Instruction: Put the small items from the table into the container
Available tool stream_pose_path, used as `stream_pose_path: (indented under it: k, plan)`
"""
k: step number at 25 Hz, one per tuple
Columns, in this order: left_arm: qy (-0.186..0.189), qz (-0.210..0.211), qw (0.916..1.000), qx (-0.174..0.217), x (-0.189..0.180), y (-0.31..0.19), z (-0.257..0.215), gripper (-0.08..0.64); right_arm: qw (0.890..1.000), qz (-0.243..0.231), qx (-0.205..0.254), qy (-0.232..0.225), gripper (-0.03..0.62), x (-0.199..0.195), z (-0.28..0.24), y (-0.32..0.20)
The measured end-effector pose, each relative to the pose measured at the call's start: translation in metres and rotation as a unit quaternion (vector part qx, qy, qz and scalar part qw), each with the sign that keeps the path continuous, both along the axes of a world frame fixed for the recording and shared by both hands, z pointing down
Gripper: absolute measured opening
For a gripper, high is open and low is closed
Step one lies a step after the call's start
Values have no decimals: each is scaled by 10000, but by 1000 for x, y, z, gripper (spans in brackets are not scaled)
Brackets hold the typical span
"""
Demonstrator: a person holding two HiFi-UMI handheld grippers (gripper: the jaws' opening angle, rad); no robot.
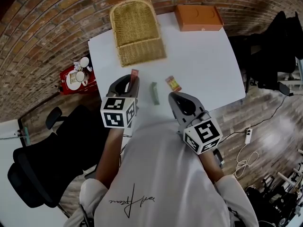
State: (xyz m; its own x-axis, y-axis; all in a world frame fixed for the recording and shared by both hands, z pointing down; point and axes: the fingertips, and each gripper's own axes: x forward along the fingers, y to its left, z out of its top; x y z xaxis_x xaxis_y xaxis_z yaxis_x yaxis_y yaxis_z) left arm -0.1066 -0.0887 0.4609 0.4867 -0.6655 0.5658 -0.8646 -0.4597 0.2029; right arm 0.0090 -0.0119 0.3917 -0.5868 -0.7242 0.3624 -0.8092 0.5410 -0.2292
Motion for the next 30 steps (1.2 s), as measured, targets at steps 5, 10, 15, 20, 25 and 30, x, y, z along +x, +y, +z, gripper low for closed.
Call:
stream_pose_path:
  k: [5,10,15,20,25,30]
  plan:
    - [48,32,9998,215,1,-6,-20,107,10000,-8,17,-2,23,-1,1,0]
    - [80,47,9991,423,2,-15,-40,108,10000,-76,18,-33,23,-4,1,0]
    - [74,148,9984,545,8,-22,-53,108,10000,-59,27,-63,23,-2,1,0]
    - [38,258,9974,667,13,-29,-63,107,9999,-54,-3,-157,23,-1,3,1]
    - [-14,269,9961,838,11,-42,-79,107,9998,-28,-60,-203,23,1,6,0]
    - [-100,275,9950,954,10,-53,-88,107,9997,2,-103,-239,23,3,7,-1]
